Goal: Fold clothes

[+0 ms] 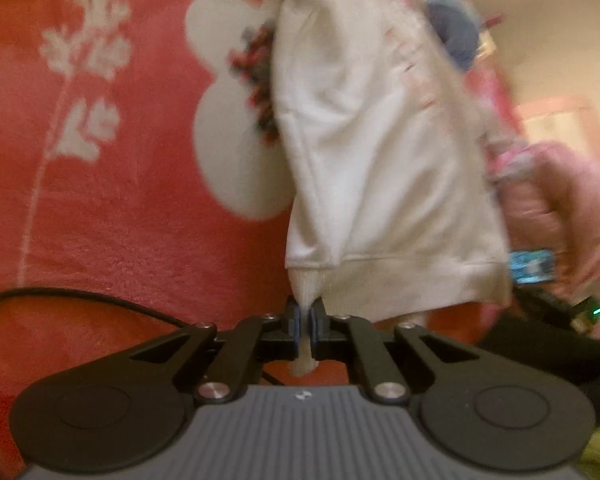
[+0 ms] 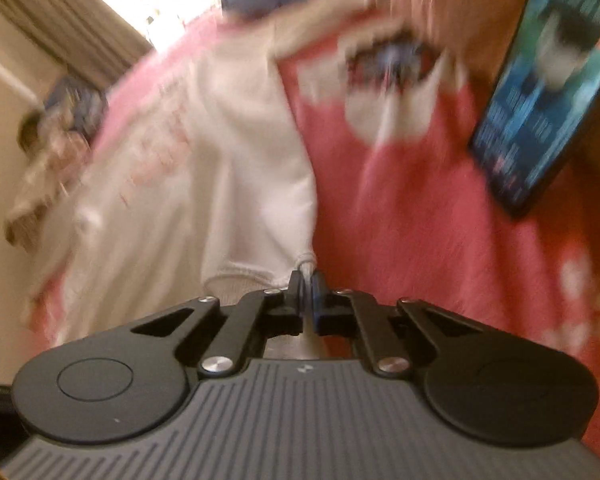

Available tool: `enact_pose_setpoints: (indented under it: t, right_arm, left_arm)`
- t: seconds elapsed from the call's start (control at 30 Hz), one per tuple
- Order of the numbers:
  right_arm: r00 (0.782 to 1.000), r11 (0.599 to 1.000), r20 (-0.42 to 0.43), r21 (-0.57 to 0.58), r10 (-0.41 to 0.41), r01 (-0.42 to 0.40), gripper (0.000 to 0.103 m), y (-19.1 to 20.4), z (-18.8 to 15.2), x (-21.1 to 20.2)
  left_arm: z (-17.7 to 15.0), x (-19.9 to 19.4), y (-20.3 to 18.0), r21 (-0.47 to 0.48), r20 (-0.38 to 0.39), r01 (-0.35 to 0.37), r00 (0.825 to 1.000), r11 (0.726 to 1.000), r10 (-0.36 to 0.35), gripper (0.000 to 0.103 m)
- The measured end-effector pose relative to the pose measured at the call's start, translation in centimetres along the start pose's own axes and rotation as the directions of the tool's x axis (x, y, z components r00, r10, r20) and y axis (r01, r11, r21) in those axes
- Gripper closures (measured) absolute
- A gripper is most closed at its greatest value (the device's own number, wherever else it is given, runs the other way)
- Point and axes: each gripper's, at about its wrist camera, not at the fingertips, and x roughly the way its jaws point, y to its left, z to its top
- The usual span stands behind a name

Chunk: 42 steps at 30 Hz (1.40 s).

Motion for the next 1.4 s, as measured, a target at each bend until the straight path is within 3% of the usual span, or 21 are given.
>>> enact_pose_setpoints:
  t: [0.07,0.13,0.3,0.4,0.47,0.53,0.57,0.67,0.83,0.93,1.13,1.4]
  right_arm:
    - [1.000,1.000,0.026,-0.011,-0.001,0.002,0.101,0.4,0.5,-1.9]
    - [1.000,1.000,-0.004,-0.002,-0.023,0.023,0.101,0.3,0.4,-2.1]
    - [0.979,0.986,-0.116,0.003,-0.165,0.166,0.101,-2.3,-1.4,1.9]
    - [0.981,0.986,-0.121,0.053,-0.149,0.157,0.100,-3.1,-1.6,2.8]
    - [0.991,0.992,-0.089,0.074,-0.098,0.105,0.097,-3.1,-1.3,1.8]
    - [0.996,0.993,-0.069,0.096,-0.063,0.070,0.094,-3.3,-0.8,1.1]
    - [0.996,0.993,-0.066,0.107,-0.052,0.059,0.083,-3.5,-0.5,1.1]
    - [0.998,0.989,-0.046,0.137,-0.052,0.057,0.063,-4.1,0.1,1.5]
    - [0.991,0.983,-0.133,0.183,-0.009,0.033,0.062,-4.5,-0.6,3.6]
    - [0.991,0.983,-0.132,0.181,0.009,0.015,0.062,-4.4,-1.1,3.1]
    - [0.994,0.946,-0.093,0.322,0.061,-0.028,0.062,-6.6,-0.2,3.8]
    - [0.986,0.958,-0.144,0.284,0.081,-0.038,0.062,-5.4,-1.4,3.8]
  left_arm:
    - [-0.1,-1.8,-0.4,-0.003,0.013,0.027,1.000,1.000,-0.027,0.098]
    - [0.1,-1.6,-0.4,0.002,-0.010,0.009,1.000,1.000,-0.009,0.098]
    - [0.3,4.3,0.8,0.089,-0.114,-0.124,0.984,0.988,0.134,0.098]
    - [0.3,4.9,0.9,0.119,-0.116,-0.129,0.983,0.985,0.143,0.096]
    - [0.2,4.0,0.5,0.134,-0.103,-0.115,0.986,0.984,0.129,0.091]
    - [0.2,3.4,0.2,0.156,-0.095,-0.115,0.987,0.981,0.131,0.074]
    - [0.3,3.4,0.2,0.164,-0.092,-0.113,0.987,0.980,0.129,0.072]
    - [-0.1,5.0,-0.6,0.166,-0.098,-0.122,0.985,0.979,0.139,0.070]
    - [-0.2,5.2,0.3,0.137,-0.119,-0.103,0.986,0.985,0.119,0.068]
    - [-0.4,5.1,0.4,0.133,-0.140,-0.086,0.985,0.987,0.105,0.066]
    - [0.6,5.1,0.6,0.132,-0.106,-0.078,0.990,0.988,0.092,0.065]
    - [-0.4,5.7,0.2,0.145,-0.096,-0.062,0.993,0.988,0.076,0.068]
